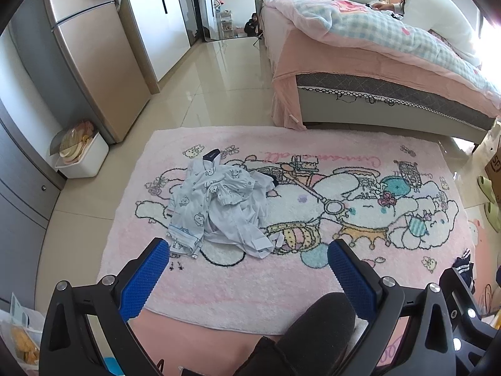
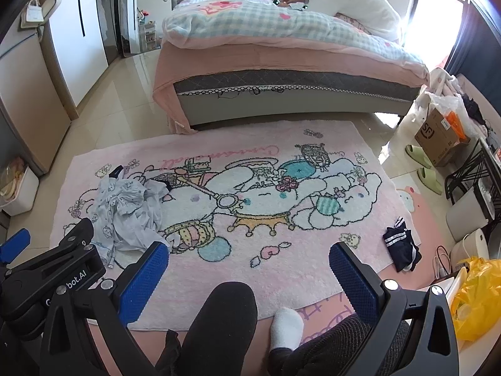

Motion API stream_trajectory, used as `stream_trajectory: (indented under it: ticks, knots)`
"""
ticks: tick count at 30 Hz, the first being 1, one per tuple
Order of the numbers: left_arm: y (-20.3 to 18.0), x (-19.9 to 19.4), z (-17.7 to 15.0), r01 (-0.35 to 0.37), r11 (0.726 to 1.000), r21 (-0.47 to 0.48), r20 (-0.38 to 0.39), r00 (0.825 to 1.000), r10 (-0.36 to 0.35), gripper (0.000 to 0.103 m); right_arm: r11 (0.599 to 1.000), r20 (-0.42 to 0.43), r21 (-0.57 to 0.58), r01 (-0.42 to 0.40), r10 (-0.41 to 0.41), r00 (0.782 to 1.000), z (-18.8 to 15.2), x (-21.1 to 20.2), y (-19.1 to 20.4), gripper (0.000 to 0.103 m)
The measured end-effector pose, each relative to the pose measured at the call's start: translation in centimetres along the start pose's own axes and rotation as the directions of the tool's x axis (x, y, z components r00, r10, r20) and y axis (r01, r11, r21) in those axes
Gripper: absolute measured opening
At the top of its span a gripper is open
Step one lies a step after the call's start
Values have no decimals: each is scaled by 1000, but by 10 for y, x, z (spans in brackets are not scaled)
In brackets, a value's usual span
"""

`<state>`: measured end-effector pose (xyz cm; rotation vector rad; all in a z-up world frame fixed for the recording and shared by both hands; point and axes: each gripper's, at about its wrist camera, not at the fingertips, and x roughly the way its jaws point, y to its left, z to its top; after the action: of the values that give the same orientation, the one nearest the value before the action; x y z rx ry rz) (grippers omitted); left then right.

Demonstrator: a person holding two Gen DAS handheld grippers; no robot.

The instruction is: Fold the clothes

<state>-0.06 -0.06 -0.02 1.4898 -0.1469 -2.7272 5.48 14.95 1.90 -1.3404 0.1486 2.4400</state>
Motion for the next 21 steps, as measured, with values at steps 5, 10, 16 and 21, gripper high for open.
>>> stream_trajectory:
  ticks: [5, 10, 16, 21]
  knots:
    - [1, 1, 1, 1, 1000, -5, -7, 1000, -1, 103, 1000, 1, -1, -3, 3, 1000, -3, 0, 1, 103]
    - [0, -1, -1, -2, 1000, -3, -3, 1000, 2, 103, 1000, -7, -1, -6, 6, 1000, 1, 2, -4, 103]
    - [-1, -2, 1, -4, 1000, 0, 1, 1000, 4, 103, 1000, -3, 1, 1, -1, 1000, -1, -1, -3, 103]
    - [-1, 2, -4, 2, 1000, -4, 2, 1000, -2, 103, 1000, -11, 2, -2, 2, 1000, -1, 3, -3, 103]
